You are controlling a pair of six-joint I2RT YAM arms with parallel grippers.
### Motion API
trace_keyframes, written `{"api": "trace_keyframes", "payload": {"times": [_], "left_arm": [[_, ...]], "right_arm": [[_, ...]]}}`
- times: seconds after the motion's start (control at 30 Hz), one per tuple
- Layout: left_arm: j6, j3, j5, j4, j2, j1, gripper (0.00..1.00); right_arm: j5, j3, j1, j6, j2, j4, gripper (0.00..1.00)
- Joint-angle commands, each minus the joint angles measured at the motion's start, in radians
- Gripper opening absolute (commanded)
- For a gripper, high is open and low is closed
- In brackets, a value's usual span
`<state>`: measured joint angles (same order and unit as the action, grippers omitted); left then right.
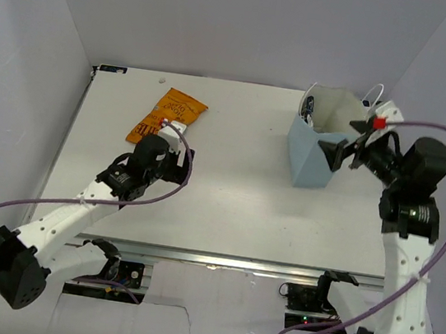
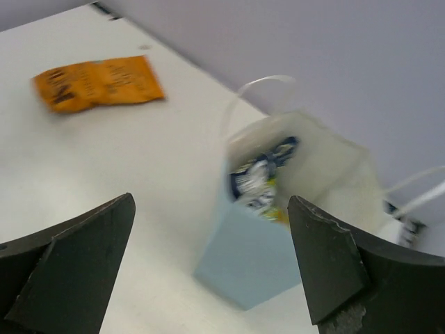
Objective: Place the snacks into the paper bag
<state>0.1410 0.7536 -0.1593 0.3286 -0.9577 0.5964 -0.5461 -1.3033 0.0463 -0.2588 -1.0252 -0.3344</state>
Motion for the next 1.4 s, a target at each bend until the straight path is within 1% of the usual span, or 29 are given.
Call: {"api": "trace_keyframes", "payload": {"times": [0.0,0.03,0.07,0.1,0.13,0.17,0.2,0.23,0.27,0.33,0.37,0.43,0.47,0.57,0.77,1.0,1.07,1.13,1.23,1.27,1.37], "left_arm": [[0.04,0.078,-0.082,0.046,-0.11,-0.079,0.98],[0.04,0.116,-0.083,0.047,-0.177,-0.096,0.98],[0.039,0.142,-0.089,0.052,-0.215,-0.13,0.98],[0.032,0.17,-0.097,0.061,-0.258,-0.145,0.98],[0.025,0.24,-0.103,0.07,-0.347,-0.155,0.98],[0.013,0.277,-0.127,0.073,-0.393,-0.168,0.98],[-0.024,0.314,-0.137,0.073,-0.436,-0.171,0.98],[-0.046,0.395,-0.146,0.073,-0.522,-0.175,0.98],[-0.069,0.438,-0.161,0.075,-0.564,-0.178,0.98],[-0.132,0.522,-0.184,0.073,-0.646,-0.184,0.98],[-0.162,0.602,-0.196,0.075,-0.727,-0.185,0.94],[-0.24,0.676,-0.218,0.076,-0.809,-0.187,0.91],[-0.26,0.741,-0.236,0.084,-0.882,-0.187,0.89],[-0.31,0.835,-0.325,0.089,-0.996,-0.188,0.88],[-0.333,0.914,-0.362,0.086,-1.115,-0.201,0.87],[-0.347,0.931,-0.407,0.066,-1.211,-0.214,0.8],[-0.347,0.94,-0.411,0.064,-1.239,-0.221,0.77],[-0.345,0.943,-0.411,0.066,-1.256,-0.222,0.75],[-0.337,0.94,-0.413,0.066,-1.267,-0.227,0.58],[-0.334,0.937,-0.407,0.064,-1.259,-0.227,0.39],[-0.319,0.926,-0.387,0.064,-1.216,-0.227,0.18]], "right_arm": [[-0.36,0.238,-0.002,-0.066,0.152,-0.041,0.96],[-0.42,0.347,-0.002,-0.071,0.172,-0.034,0.96],[-0.533,0.401,-0.002,-0.097,0.186,-0.032,0.96],[-0.561,0.451,-0.002,-0.097,0.213,-0.022,0.96],[-0.577,0.493,-0.002,-0.1,0.226,0.001,0.96],[-0.597,0.548,-0.003,-0.12,0.234,-0.002,0.96],[-0.598,0.549,-0.005,-0.155,0.243,-0.018,0.95],[-0.61,0.539,-0.006,-0.18,0.244,-0.078,0.95],[-0.633,0.53,-0.006,-0.194,0.252,-0.092,0.95],[-0.646,0.559,-0.011,-0.148,0.269,-0.056,0.95],[-0.638,0.575,-0.013,-0.128,0.284,-0.017,0.96],[-0.621,0.584,-0.014,-0.134,0.29,-0.018,0.96],[-0.606,0.584,-0.016,-0.134,0.287,-0.018,0.96],[-0.597,0.582,-0.019,-0.132,0.277,-0.022,0.96],[-0.569,0.588,-0.039,-0.131,0.271,-0.015,0.96],[-0.568,0.592,-0.045,-0.129,0.252,-0.008,0.96],[-0.563,0.592,-0.074,-0.128,0.246,-0.003,0.96],[-0.554,0.593,-0.075,-0.126,0.241,0.0,0.96],[-0.54,0.595,-0.077,-0.126,0.234,0.003,0.96],[-0.538,0.595,-0.079,-0.128,0.232,0.003,0.96],[-0.535,0.598,-0.08,-0.132,0.229,0.005,0.96]]}}
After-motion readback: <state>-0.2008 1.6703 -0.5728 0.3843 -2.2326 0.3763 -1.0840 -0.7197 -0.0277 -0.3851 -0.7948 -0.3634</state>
